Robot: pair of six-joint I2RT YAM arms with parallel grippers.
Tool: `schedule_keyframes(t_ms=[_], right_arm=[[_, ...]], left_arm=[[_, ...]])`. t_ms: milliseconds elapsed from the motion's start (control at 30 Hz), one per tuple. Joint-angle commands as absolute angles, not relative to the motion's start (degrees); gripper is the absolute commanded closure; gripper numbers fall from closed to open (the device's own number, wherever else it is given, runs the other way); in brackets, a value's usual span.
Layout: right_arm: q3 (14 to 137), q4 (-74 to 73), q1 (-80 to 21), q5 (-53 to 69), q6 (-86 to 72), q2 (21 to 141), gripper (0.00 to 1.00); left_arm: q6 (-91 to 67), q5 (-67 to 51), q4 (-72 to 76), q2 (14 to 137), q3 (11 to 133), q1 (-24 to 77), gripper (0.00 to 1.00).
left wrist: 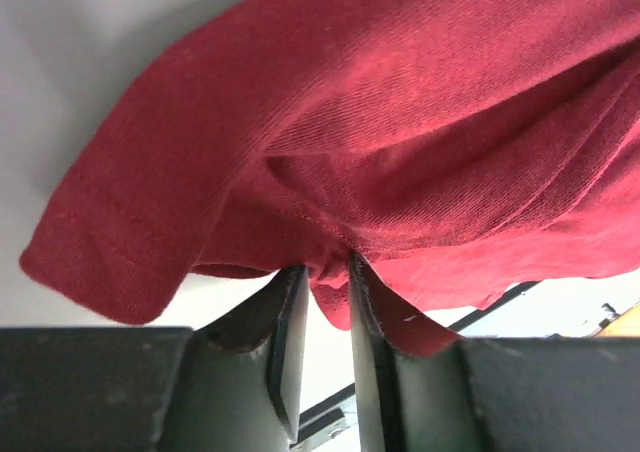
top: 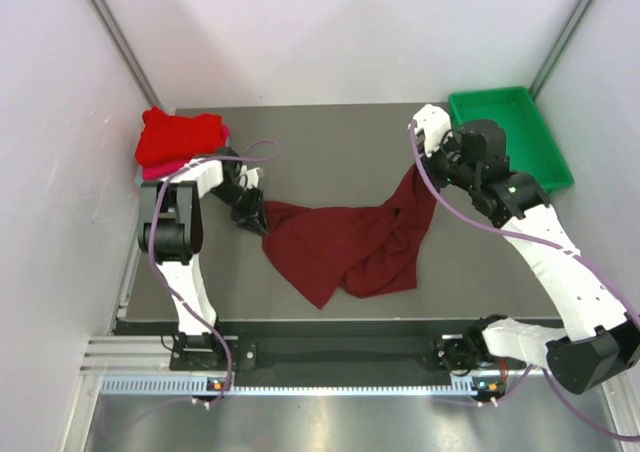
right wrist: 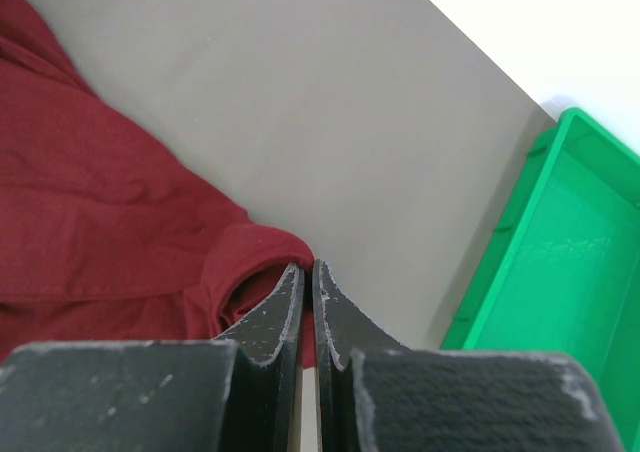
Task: Fold and stack the t-shirts
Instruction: Flatten the tshirt out
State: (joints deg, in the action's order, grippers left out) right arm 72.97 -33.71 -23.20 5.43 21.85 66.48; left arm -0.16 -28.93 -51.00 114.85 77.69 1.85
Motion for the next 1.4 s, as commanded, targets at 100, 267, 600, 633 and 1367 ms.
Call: schedule_keyframes(t_ms=[100, 267, 600, 633, 1367], right_arm=[[72.60, -30.41, -23.20, 5.01, 21.80, 65.92, 1.00], [72.07, -29.97, -23.12, 5.10, 21.62, 66.00, 1.00], [71.72, -29.35, -23.12, 5.54, 21.45, 66.01, 1.00], [71.72, -29.36, -23.12, 5.28, 21.62, 65.83, 1.00], [69.52, -28.92, -22.94, 4.66, 21.97, 64.25, 1.00]], left_arm=[[0.17, -27.61, -51.85, 111.28, 78.05, 2.11, 0.67], [0.17, -25.58, -51.86, 104.61, 75.24, 2.11, 0.59], [0.09, -24.97, -52.20, 106.78, 76.46, 2.55, 0.59], [0.09, -24.87, -52.47, 107.05, 76.46, 2.64, 0.59], [0.18, -23.73, -51.42, 109.69, 75.59, 3.34, 0.59]])
